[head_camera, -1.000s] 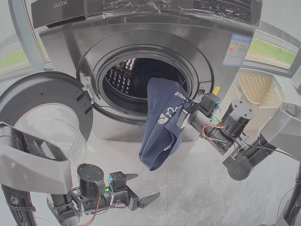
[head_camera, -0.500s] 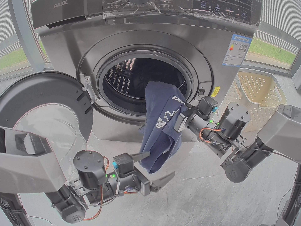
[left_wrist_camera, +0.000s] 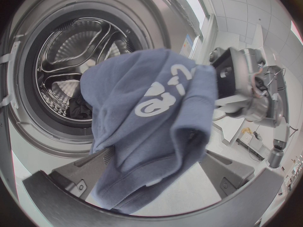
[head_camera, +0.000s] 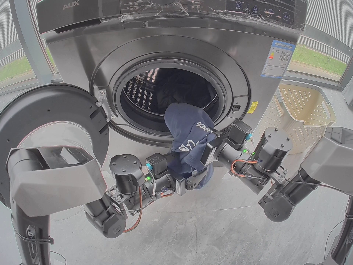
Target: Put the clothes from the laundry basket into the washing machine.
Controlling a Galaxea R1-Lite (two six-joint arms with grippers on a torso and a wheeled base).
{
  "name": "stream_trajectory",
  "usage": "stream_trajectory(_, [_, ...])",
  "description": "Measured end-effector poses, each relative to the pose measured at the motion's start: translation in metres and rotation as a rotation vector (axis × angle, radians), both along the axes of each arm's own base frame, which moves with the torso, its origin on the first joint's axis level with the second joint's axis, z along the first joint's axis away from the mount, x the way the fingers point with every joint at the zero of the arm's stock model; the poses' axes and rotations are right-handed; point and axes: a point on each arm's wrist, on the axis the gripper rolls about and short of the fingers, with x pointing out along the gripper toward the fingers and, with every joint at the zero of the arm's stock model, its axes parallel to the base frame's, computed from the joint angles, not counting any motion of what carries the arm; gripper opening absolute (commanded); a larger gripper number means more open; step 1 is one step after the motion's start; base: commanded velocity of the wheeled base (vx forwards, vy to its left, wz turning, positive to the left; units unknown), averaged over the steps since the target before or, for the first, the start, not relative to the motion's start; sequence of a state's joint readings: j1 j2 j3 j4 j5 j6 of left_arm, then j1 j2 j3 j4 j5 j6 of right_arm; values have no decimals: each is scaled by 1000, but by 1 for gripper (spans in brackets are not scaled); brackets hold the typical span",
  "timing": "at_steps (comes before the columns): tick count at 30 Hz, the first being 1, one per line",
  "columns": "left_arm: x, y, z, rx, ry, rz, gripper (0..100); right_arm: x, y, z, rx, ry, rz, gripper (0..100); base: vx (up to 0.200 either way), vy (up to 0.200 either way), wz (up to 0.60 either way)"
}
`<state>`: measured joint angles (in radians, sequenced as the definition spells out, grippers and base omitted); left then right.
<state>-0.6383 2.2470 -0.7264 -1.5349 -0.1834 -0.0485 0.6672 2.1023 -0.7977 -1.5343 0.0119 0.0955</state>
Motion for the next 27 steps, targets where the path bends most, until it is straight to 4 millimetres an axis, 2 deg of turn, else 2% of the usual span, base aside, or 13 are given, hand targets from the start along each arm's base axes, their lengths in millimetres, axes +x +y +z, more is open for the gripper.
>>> stream_trajectory(8, [25,-2,-13,-9,-15,34,100,-20,8,1,1,24,30,0,0,0,0])
stream_trajectory(21, [40,-9,-18,-31,-36,41,100,-34,18,4,18,38,70,0,0,0,0])
stream_trajectory(22, [41,-10,-18,-33,-37,41,0,-35,19,4,19,40,73,0,0,0,0])
stream_trajectory(27, [44,-15,-17,-50,-51,43,0,-36,20,4,28,44,79,0,0,0,0])
